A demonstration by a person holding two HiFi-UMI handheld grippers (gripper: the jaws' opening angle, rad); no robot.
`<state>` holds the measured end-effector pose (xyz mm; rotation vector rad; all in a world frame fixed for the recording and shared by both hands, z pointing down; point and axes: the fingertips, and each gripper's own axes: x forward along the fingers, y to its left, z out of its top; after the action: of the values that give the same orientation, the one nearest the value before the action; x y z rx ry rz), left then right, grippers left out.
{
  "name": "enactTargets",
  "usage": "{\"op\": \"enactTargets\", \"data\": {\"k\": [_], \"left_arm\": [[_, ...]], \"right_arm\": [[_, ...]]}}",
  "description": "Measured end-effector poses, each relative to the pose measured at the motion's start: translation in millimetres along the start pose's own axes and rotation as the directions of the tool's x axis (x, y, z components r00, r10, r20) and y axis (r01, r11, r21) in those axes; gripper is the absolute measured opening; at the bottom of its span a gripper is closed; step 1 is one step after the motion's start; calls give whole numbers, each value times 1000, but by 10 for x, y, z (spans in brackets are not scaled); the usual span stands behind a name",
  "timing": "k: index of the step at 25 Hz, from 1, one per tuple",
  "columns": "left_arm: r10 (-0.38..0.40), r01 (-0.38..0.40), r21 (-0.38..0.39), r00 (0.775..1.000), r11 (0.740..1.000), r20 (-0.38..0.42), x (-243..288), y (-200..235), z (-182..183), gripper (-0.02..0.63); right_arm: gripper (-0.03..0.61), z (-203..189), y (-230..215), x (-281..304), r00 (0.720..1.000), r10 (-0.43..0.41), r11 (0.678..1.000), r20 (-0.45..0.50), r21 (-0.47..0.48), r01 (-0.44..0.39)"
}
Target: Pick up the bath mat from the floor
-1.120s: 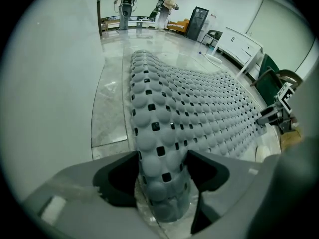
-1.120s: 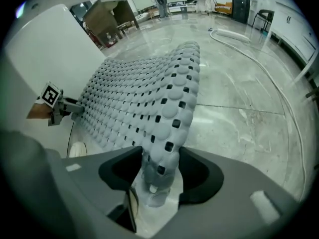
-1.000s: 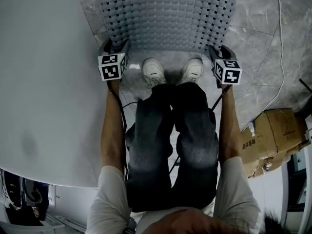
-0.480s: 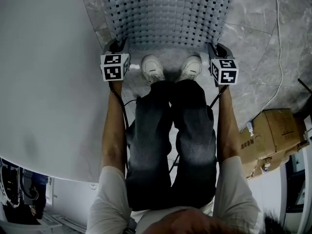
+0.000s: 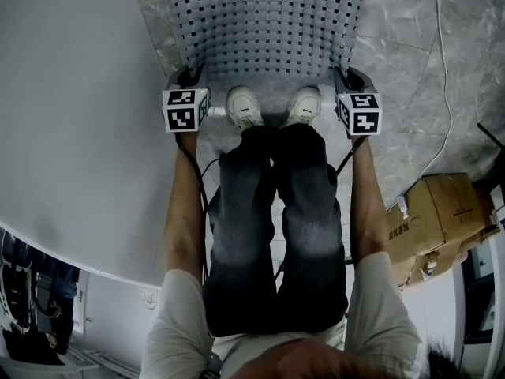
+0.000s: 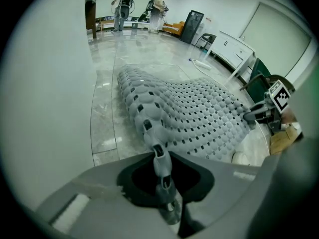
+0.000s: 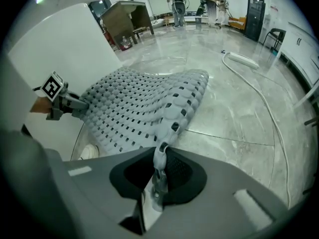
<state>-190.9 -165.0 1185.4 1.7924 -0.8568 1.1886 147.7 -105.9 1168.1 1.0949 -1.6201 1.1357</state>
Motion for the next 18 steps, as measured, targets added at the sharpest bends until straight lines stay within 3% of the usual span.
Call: {"op": "enactTargets", "data": {"k": [18], "left_arm": [[1, -1, -8, 1000, 1000, 18, -657, -214, 253, 48]], "right_arm": [[41, 431, 94, -681, 999, -33, 994, 27, -101, 36]]}}
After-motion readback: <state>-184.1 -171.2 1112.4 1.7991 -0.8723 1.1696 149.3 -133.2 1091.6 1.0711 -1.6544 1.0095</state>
